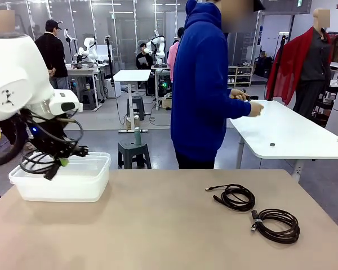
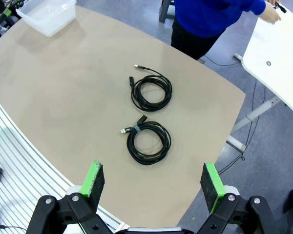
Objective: Organize and store the cables.
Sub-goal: Place the Power Cable into the Organizing box.
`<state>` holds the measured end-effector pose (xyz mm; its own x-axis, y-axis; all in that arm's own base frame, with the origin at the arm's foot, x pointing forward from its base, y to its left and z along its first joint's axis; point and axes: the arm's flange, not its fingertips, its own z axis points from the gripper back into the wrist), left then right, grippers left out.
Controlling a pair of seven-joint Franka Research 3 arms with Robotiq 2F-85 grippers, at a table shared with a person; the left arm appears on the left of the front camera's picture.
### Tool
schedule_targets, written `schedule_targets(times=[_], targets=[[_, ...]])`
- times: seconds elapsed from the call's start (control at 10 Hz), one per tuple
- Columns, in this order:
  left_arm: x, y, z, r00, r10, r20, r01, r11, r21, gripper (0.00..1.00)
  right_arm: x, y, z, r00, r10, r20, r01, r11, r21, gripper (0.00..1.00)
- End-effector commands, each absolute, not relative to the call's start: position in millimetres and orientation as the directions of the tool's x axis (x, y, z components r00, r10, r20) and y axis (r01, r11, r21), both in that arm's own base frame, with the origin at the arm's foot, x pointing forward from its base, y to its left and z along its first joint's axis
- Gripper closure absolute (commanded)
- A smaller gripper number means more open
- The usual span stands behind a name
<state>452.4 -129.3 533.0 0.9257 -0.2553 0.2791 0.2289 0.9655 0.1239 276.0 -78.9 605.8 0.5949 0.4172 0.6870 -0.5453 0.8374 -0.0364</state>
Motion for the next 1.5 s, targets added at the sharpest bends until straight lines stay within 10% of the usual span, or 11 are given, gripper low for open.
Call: schedule_targets(times=[0.0,1.4], targets=[[486,-114,554,0.931,-0.267,0.248,0.234,0.96,0.154,0.82,276,-80,605,0.595,0.414,0.688,-0.545,0.838,-0.033,0.0],[638,-28,440,0.973,-0.057,0.225,0.038,0.995,0.089,0.82,276,-80,605,0.595,0.414,0.688,-0.545,0.838,-0.033,0.0]])
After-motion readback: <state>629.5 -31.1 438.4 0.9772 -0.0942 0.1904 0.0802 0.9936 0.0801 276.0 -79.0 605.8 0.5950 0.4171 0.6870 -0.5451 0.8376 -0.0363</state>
